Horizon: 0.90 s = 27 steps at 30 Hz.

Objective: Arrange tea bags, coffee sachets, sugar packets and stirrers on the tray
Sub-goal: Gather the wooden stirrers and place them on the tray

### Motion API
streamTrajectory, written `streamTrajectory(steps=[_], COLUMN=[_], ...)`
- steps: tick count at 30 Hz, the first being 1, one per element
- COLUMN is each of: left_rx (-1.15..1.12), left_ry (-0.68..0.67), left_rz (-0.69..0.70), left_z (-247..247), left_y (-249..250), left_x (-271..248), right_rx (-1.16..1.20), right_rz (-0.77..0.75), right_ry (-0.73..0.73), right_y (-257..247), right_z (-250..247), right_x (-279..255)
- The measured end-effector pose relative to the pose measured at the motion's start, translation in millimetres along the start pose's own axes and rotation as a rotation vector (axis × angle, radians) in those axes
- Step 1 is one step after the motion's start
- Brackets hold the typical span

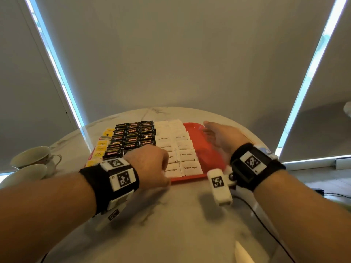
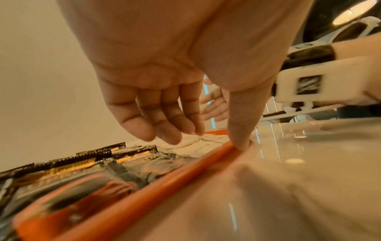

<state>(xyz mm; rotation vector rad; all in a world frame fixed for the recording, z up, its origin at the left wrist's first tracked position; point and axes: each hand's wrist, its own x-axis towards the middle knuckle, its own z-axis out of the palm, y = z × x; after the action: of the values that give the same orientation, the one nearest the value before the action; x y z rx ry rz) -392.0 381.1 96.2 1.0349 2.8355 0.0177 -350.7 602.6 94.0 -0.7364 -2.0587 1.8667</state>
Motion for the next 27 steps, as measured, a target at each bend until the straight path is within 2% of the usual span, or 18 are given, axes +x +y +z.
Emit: streamTrajectory(steps=[3, 7, 9, 16, 22, 27], left_rx=[0.081, 0.183, 0.22, 0.221, 0.206, 0.199], left_ry=[-0.055, -0.066, -0.054, -0.047, -0.077, -0.076], left_rz=[-0.049, -0.111, -0.129, -0.222, -0.297, -0.3], left_z=[6.8, 8.2, 6.6, -2.9, -3.3, -6.8], left_y=[-0.4, -2.1, -6.7, -40.4, -56.1, -67.2], left_x=[-6.4, 0.4, 7.9, 48.0, 76.5, 94.3], right_rx=[-0.395, -0.894, -0.959, -0.948, -1.082, -1.299], right_rz=[-0.01, 0.04, 0.086, 0.272, 0.287, 0.207], right_ry=[0.129, 0.114, 0.08, -0.055, -0.085, -0.109], right_y=[-24.4, -33.0, -29.5, -18.5, -22.9, -17.5], right_z=[-24.7, -38.4, -42.4, -48.7, -38.8, -24.6], right_x=[17.2, 35.3, 46.2, 62.7, 77.6, 80.8])
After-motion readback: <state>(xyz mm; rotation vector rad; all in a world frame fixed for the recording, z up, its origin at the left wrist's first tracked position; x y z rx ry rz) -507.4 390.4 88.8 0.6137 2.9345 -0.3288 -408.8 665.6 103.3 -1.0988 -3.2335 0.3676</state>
